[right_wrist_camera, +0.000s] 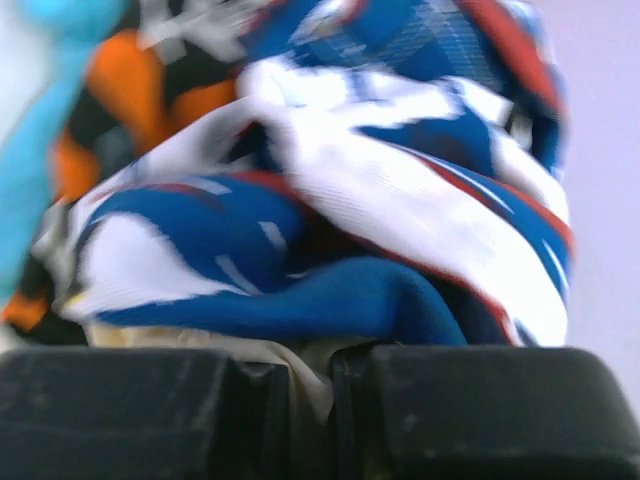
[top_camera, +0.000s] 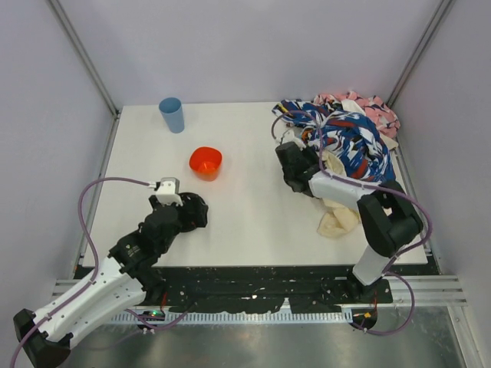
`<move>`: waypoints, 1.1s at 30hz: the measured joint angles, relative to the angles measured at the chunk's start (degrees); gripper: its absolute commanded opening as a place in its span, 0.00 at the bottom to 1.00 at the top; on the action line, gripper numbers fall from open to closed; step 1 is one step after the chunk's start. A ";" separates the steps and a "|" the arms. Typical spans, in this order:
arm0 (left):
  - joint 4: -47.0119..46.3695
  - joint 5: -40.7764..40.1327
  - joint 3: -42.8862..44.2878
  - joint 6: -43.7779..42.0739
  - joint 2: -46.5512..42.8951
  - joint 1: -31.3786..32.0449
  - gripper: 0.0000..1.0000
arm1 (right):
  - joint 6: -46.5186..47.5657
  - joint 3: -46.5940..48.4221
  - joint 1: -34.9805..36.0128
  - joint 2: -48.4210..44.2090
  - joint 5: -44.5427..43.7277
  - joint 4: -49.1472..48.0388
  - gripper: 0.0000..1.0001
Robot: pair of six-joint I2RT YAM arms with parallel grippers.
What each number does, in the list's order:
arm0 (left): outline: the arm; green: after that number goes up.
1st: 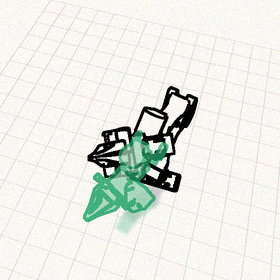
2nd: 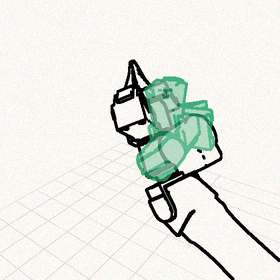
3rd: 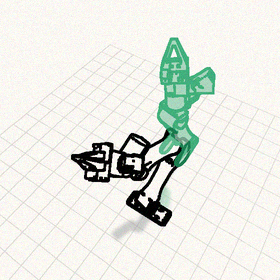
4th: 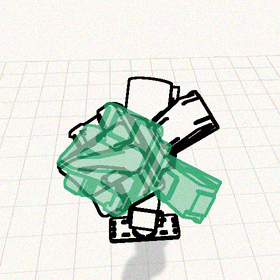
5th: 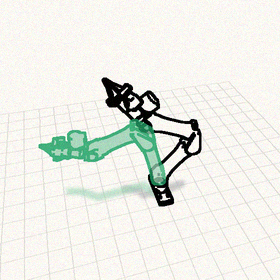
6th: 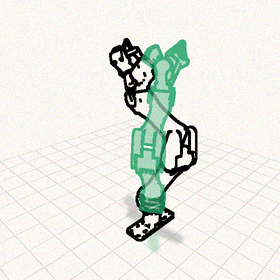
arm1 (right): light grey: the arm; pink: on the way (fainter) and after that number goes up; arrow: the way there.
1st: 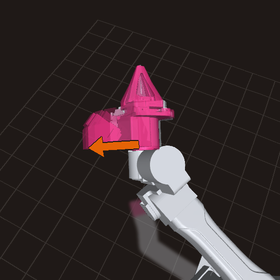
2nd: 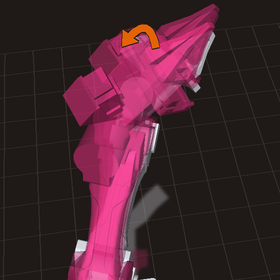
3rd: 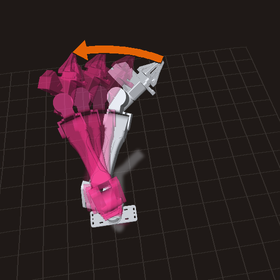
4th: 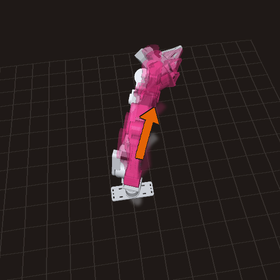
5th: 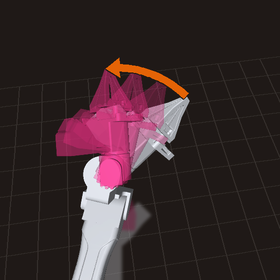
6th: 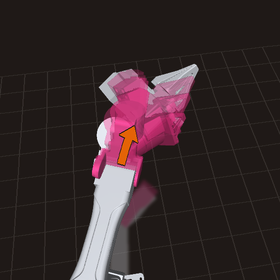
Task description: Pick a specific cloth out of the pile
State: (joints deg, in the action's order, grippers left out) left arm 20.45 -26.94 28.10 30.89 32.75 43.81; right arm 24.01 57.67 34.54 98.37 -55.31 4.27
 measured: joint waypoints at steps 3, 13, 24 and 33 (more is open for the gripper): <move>0.35 -0.68 0.00 0.02 -0.48 0.00 1.00 | -2.54 2.05 -4.42 -4.68 -0.57 -1.70 0.05; -4.46 -2.64 4.13 4.68 6.99 0.00 1.00 | -19.15 4.68 -24.74 -18.43 15.96 -2.45 0.16; -9.75 7.91 31.34 6.32 41.48 0.00 0.98 | -24.37 12.50 -27.41 2.49 28.37 7.50 0.61; -12.09 10.88 28.35 6.05 40.54 0.00 1.00 | -21.88 1.73 -24.72 -14.25 29.70 7.37 0.95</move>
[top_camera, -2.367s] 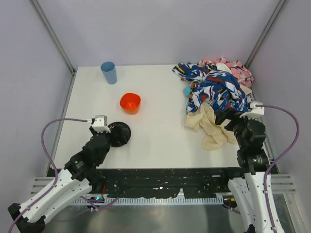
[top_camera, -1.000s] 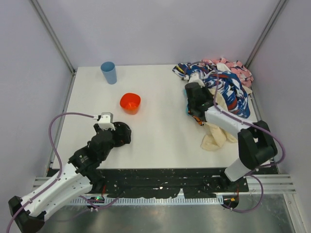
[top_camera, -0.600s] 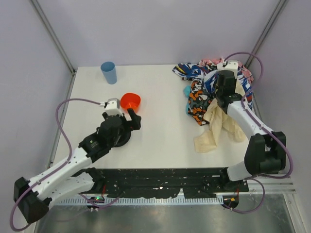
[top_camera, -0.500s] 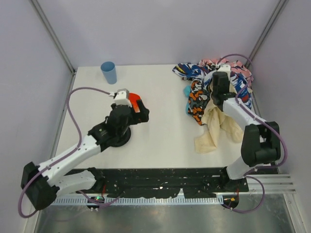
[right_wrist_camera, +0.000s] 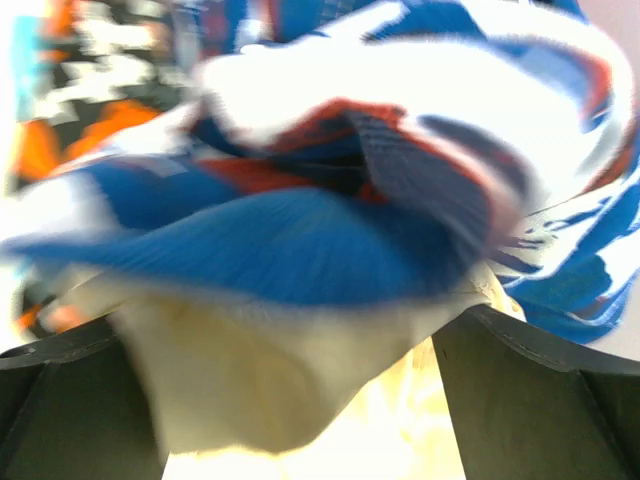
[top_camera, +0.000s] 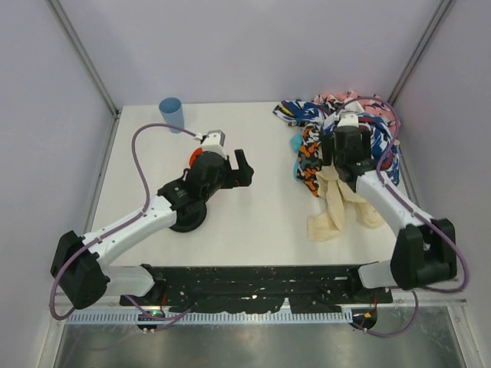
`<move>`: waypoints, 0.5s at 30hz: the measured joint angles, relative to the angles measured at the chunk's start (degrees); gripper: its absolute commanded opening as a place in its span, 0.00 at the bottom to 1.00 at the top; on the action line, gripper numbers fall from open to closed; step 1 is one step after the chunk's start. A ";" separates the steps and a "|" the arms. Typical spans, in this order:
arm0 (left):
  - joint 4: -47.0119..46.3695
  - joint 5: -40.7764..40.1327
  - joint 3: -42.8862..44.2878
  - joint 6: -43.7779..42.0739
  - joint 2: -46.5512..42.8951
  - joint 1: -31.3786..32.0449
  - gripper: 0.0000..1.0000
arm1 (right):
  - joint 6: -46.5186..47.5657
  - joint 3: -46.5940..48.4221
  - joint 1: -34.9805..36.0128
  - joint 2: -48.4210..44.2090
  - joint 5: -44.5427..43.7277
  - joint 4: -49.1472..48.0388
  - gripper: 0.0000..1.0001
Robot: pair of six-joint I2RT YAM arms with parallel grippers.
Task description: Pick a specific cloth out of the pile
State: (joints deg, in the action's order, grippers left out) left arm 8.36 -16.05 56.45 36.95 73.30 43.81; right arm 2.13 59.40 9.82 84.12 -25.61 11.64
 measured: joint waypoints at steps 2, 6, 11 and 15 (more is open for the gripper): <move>-0.02 -0.04 -0.26 -0.20 -0.70 0.00 1.00 | 2.69 -4.09 4.17 -7.74 0.09 -0.81 0.95; -0.76 -0.44 -0.02 -1.55 -0.81 -0.13 1.00 | 13.81 -9.38 11.91 -16.22 8.57 -4.85 0.95; -0.74 -0.42 3.65 -2.97 1.92 -1.20 1.00 | 24.70 -9.84 16.00 -7.91 14.82 -0.44 0.95; -0.87 0.07 7.02 -3.17 4.92 -2.45 1.00 | 28.33 -7.13 16.22 3.28 12.20 6.19 0.95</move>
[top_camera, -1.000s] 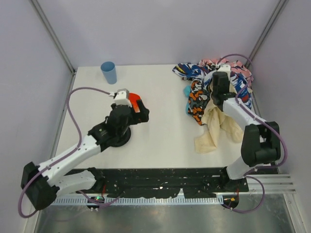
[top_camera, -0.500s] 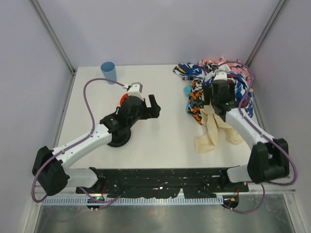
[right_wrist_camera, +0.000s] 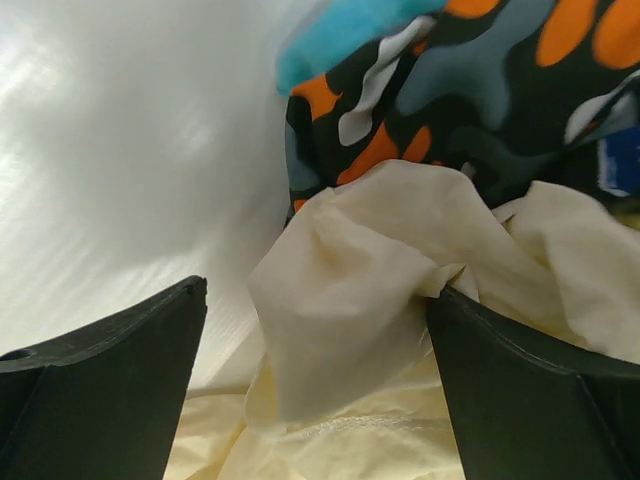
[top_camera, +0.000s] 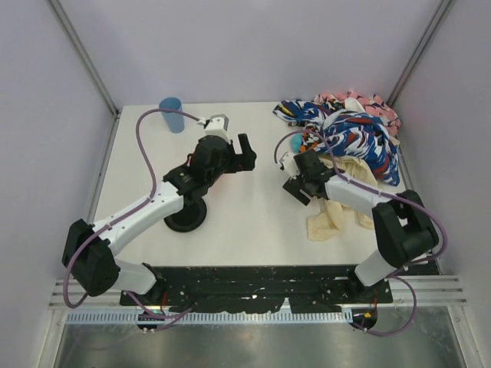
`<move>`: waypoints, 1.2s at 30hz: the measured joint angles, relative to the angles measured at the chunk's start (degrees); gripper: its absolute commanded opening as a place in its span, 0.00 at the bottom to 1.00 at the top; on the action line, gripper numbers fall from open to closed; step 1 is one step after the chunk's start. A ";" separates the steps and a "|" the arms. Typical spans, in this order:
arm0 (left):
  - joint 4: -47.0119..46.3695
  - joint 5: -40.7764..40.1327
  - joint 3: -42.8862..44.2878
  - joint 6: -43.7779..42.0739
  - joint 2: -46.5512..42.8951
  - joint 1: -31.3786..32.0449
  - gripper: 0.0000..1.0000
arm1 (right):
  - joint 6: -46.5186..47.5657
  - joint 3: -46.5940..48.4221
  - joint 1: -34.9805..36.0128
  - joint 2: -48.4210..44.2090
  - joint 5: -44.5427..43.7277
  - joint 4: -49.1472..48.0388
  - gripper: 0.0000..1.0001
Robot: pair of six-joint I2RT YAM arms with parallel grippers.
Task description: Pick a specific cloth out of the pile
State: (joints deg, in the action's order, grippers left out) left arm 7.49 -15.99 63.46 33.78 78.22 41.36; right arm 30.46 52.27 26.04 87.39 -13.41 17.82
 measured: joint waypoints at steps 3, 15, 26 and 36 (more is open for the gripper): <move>0.07 1.07 1.92 -0.02 2.54 -0.70 1.00 | 1.14 1.29 -0.15 5.86 -5.31 0.61 0.96; 0.15 4.61 7.80 -2.16 11.28 -2.08 1.00 | -4.76 4.20 -4.63 9.18 -22.51 -13.42 0.11; 3.69 20.37 37.46 0.02 40.98 -2.12 1.00 | -24.09 4.81 -24.26 -14.10 -8.17 -18.25 0.11; 9.49 28.79 64.52 8.85 67.80 -1.22 1.00 | -29.59 4.92 -27.04 -10.01 1.18 -18.29 0.13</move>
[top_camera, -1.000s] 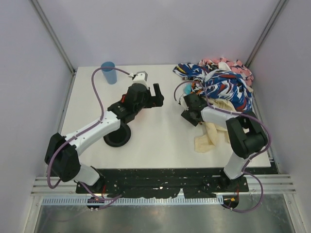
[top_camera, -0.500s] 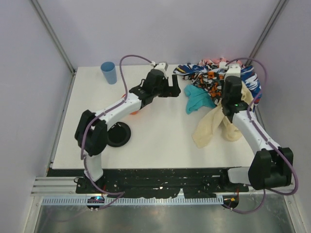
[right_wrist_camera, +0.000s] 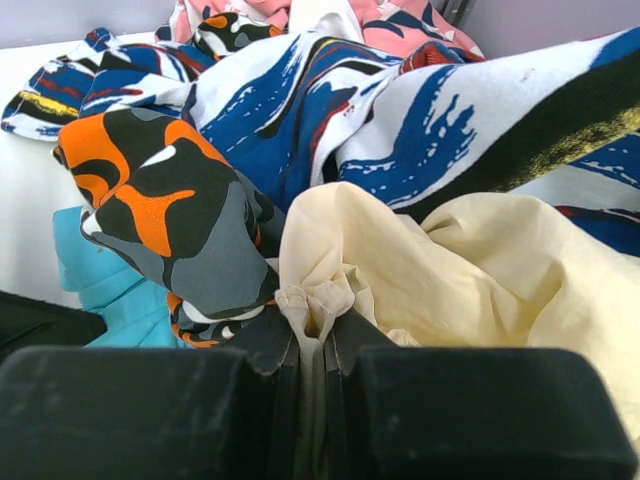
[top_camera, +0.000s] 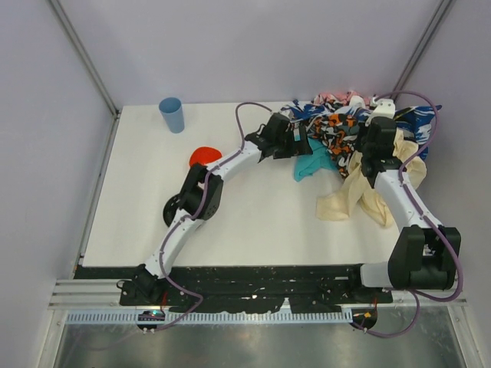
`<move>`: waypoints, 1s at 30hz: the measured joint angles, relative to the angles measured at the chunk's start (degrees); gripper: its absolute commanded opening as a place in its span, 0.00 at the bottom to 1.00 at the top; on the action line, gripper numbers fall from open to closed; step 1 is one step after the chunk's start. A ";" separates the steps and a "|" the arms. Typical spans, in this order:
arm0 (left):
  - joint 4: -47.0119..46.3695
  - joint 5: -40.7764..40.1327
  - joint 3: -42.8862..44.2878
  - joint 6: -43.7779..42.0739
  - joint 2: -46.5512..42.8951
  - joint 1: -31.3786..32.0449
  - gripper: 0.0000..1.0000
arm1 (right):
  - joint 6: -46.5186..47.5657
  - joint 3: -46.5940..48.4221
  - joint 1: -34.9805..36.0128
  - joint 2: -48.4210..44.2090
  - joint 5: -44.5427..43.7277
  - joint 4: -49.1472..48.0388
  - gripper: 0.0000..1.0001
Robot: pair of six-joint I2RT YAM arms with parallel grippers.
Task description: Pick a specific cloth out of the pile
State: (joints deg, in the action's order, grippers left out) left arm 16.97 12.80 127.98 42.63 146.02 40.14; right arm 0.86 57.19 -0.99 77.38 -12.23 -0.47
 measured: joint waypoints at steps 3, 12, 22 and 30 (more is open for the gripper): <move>2.64 -2.03 8.44 0.28 5.20 0.85 0.97 | -0.90 -0.13 -0.94 0.00 1.20 -0.42 0.15; 0.13 0.61 11.63 4.28 7.10 4.96 0.52 | -1.60 -0.24 -1.01 -0.02 -1.36 -0.15 0.16; -4.31 6.08 8.66 4.44 5.86 7.69 0.00 | -2.54 -2.49 -1.11 -3.80 -1.60 1.03 0.18; -3.21 1.66 -26.05 -10.40 -34.16 6.97 0.00 | -4.22 -4.02 -1.11 -3.89 1.07 1.31 0.24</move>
State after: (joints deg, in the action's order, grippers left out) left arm 13.76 14.46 101.93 32.23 111.85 47.11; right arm -3.36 53.17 -2.11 73.49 -11.16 0.84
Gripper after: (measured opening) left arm 0.013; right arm 0.202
